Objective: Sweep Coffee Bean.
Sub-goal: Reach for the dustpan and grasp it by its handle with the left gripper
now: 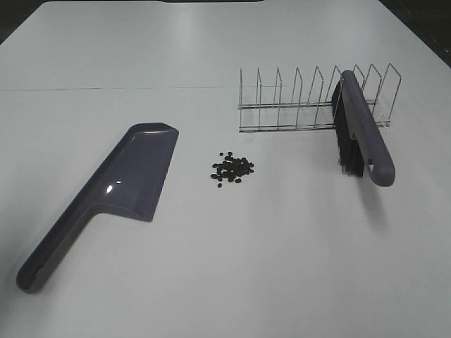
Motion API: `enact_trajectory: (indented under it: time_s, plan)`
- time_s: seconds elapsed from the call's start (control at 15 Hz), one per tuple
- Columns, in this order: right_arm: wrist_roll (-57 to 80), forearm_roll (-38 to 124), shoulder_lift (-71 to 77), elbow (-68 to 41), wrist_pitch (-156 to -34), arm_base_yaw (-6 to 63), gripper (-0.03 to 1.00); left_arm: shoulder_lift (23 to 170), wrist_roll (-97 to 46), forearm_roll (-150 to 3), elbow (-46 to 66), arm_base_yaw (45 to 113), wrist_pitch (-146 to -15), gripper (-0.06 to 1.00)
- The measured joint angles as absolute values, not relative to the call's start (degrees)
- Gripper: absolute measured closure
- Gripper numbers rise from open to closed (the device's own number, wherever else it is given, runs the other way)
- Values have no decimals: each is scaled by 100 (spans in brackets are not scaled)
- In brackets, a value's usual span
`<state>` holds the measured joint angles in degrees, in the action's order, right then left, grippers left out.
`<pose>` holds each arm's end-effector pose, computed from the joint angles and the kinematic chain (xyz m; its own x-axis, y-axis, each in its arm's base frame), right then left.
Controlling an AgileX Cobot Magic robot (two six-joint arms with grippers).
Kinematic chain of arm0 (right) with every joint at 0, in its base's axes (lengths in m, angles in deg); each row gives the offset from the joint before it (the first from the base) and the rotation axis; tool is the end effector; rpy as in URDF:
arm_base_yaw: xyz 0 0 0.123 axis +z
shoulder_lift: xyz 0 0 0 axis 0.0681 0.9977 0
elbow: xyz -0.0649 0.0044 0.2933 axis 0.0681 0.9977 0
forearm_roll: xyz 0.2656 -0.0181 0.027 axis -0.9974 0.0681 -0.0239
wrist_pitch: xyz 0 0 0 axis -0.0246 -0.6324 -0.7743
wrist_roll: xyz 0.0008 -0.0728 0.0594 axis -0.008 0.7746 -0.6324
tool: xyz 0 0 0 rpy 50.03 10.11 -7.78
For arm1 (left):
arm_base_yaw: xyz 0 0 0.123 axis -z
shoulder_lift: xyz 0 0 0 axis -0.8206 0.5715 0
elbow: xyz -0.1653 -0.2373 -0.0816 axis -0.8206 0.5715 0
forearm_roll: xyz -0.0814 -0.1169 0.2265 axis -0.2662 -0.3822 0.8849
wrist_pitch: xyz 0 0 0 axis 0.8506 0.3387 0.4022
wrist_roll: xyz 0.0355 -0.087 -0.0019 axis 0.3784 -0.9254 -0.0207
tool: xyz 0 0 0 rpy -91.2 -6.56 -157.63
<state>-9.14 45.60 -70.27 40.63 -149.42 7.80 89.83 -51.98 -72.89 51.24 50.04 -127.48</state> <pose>-0.0017 0.0075 0.2653 -0.5388 -0.0348 -0.8417 -0.1344 0.9899 0.0452 0.1974 0.0009 0.2365 -0.9551 -0.0964 -0.2802 -0.0484 0.9837 -0.1733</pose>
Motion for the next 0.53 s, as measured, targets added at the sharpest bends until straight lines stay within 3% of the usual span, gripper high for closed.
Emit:
enact_trajectory:
  time_s: [0.33,0.53]
  plan:
    - [-914,4560,-7027,4063,-14942,780,-2,9779,-5187,-7323,4689,5033,-12593,-5]
    - [-914,4560,-7027,4063,-14942,780,-2,10043,-5238,-7312,4425,5474,-12519,-5]
